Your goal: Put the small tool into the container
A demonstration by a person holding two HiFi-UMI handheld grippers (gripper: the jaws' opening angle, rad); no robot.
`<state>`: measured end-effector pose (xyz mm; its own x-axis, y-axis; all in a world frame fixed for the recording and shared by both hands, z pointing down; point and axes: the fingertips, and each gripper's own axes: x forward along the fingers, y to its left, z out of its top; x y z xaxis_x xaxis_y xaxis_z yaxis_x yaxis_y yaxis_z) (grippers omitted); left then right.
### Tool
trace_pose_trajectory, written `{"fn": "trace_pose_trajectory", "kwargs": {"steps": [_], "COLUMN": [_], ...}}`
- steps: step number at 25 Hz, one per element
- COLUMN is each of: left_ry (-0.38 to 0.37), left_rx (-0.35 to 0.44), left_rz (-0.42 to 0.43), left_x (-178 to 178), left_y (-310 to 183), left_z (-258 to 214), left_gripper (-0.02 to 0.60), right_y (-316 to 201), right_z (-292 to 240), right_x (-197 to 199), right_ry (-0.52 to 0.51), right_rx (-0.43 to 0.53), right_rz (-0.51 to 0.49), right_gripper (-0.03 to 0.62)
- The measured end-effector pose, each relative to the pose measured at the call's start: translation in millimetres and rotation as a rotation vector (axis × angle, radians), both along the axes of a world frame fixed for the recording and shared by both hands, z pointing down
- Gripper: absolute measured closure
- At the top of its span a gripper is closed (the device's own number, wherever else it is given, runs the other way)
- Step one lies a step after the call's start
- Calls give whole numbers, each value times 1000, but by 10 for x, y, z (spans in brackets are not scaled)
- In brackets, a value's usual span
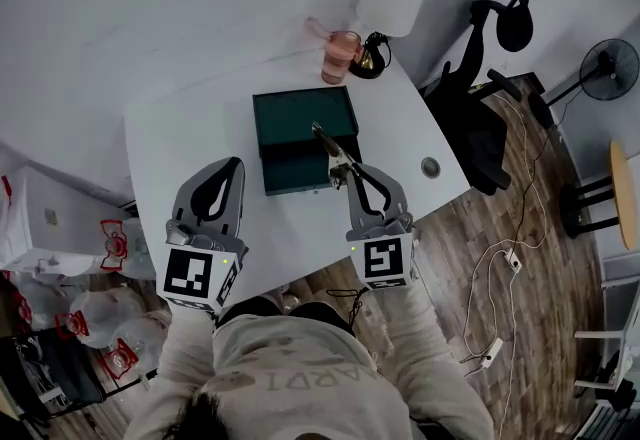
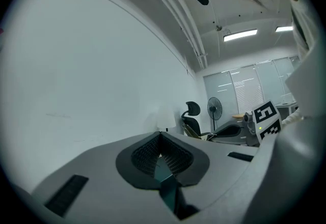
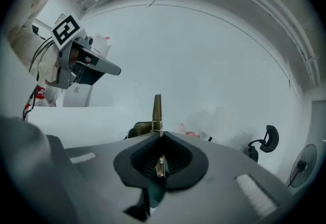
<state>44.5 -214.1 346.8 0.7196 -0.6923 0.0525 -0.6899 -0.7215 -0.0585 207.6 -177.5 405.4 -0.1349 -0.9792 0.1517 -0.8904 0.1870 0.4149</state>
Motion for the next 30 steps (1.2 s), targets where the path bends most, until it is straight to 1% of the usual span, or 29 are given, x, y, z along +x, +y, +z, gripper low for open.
{"fn": "trace_pose_trajectory", "kwargs": {"steps": [7,19,30], "left_ry": [-6,-18,-21], "left_rx": [-29,-67,-95], "left_rz": [-30,-58,-77], "left_x": [-20,26,-33], "left_y": [-186,-438,-633], "left_z": [125,285,405], "left_gripper": [578,578,578], "right_y": [-250,-546,-728], "right_z": [413,962,1441], "right_x": [-19,-5,-92], "right_ry": [143,322,490], "right_rx": [-97,-225,-352], "right_rz": [-64,-161,-271], "right_gripper": [582,582,582]}}
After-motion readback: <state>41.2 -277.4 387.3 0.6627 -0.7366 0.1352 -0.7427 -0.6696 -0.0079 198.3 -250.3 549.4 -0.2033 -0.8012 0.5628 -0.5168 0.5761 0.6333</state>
